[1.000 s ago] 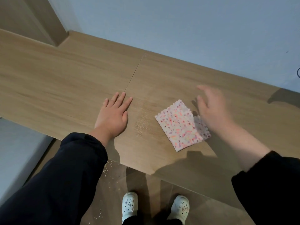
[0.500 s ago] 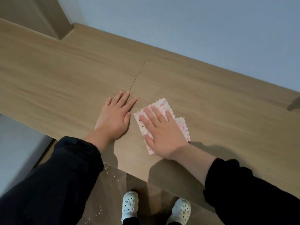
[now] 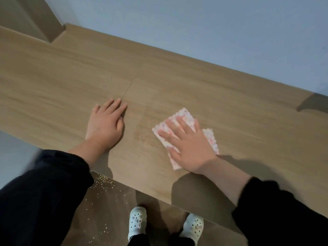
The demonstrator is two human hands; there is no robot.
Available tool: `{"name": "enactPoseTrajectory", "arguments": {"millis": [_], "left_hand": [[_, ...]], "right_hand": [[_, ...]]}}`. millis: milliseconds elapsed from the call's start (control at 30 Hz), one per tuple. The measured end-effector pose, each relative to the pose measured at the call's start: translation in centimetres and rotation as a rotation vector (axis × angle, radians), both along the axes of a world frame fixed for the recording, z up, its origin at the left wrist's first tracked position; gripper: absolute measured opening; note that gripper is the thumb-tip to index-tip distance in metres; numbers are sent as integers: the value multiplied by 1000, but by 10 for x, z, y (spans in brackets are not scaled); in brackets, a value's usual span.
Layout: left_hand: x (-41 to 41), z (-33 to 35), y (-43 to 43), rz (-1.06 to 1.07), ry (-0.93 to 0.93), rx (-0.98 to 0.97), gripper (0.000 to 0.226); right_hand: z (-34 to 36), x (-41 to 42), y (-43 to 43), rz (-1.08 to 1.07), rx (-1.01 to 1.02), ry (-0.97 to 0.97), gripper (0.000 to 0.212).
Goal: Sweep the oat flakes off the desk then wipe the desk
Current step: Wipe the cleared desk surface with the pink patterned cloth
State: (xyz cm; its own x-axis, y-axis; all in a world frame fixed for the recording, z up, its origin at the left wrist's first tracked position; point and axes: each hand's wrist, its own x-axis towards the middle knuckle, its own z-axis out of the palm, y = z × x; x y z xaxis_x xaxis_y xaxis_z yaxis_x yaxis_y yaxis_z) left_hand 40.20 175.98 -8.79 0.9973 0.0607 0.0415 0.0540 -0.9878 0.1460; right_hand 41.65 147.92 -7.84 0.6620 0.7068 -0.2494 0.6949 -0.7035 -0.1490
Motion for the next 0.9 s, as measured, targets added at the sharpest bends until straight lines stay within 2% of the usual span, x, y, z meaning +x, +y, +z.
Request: {"name": "enactPoseTrajectory", "arguments": {"millis": [67,133,200,233,333,433,533,633,767,900], "left_hand": [[-4,-1,-5,48,-43,67,52],[-3,-1,-16,100,-115,44,46],[4,1,-42,113,-170,-13,44],[11,4,-63,108,-179,-48,44],[30,17,-135,130,-102,-185,48],[39,13,-185,156,69,-204,56],[37,2,-199,109,202,-41,59],[36,-2,-199,107,220,-15,60],[37,0,-200,110,217,-6,60],[36,2,-202,113,200,-18,59]], "right_hand": [[-4,14,-56,-169,-65,-21,66],[-7,53,-99,-418,-93,-101,71],[-6,93,-108,-576,-96,-83,64],[-5,103,-98,-588,-79,-62,61],[-7,92,-60,-411,-34,-40,62],[-5,58,-86,-183,-20,-42,69],[-2,73,-143,-252,-85,-34,73],[-1,107,-159,-321,-73,-73,75],[-6,166,-105,-343,-16,-102,70],[-7,204,-35,-235,49,-86,61]]}}
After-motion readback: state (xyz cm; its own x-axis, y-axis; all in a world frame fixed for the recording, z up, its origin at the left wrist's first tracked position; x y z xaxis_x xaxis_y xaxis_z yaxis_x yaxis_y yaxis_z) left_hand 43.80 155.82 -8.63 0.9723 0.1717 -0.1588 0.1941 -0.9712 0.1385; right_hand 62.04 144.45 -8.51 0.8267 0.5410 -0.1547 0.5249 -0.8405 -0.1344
